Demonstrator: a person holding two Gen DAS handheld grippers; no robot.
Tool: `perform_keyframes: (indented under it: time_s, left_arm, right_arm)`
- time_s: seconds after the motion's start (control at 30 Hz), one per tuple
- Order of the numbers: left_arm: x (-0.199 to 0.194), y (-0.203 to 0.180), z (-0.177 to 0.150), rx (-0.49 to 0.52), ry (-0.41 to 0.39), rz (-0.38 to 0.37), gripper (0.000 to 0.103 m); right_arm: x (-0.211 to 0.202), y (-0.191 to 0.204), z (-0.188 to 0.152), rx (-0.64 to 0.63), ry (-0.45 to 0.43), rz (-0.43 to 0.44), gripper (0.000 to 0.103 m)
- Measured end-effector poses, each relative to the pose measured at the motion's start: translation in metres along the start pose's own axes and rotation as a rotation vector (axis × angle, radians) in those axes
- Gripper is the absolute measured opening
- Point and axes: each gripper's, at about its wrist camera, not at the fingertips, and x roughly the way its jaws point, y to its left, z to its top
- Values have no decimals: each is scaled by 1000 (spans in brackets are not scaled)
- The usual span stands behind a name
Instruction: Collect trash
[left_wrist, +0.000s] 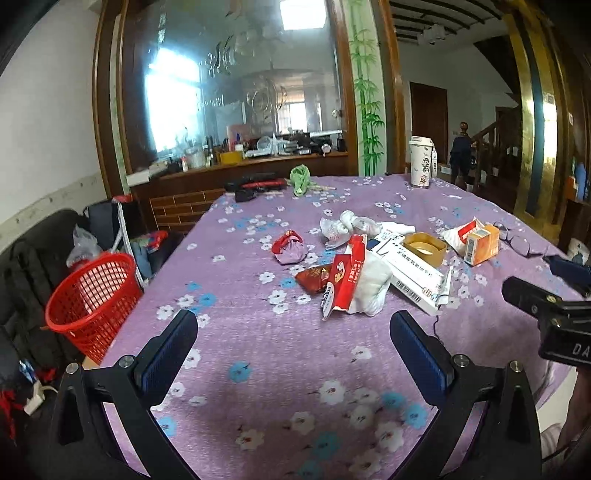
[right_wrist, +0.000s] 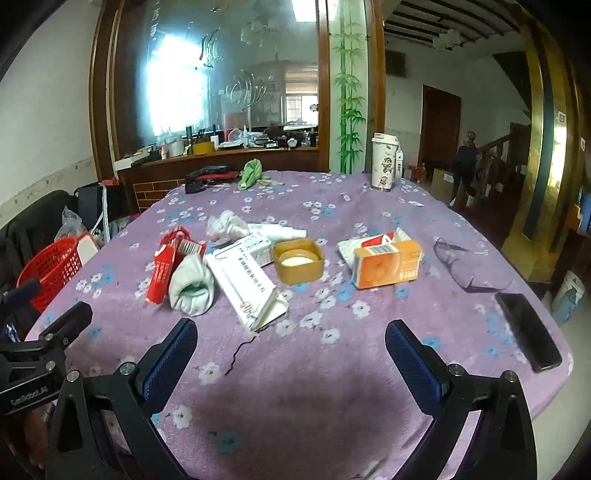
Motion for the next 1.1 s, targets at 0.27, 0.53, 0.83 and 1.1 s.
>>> perform_keyframes:
  time_s: [0.27,0.53,0.83,1.1]
  left_arm:
    - [3,8,0,-21,-14,20,103]
    - [7,3,-3,-2,10,9,103]
    - [7,2,-5,3,18,12,103]
    - [7,2,-5,1,21,9,103]
  right_arm:
    - [-1,6,-2,-46,5,-57,97]
    - [7,0,-5,-30,47,-88,97]
    - [8,2,-5,-39,53,-85,97]
    - [7,2,-5,-41,52,-88,97]
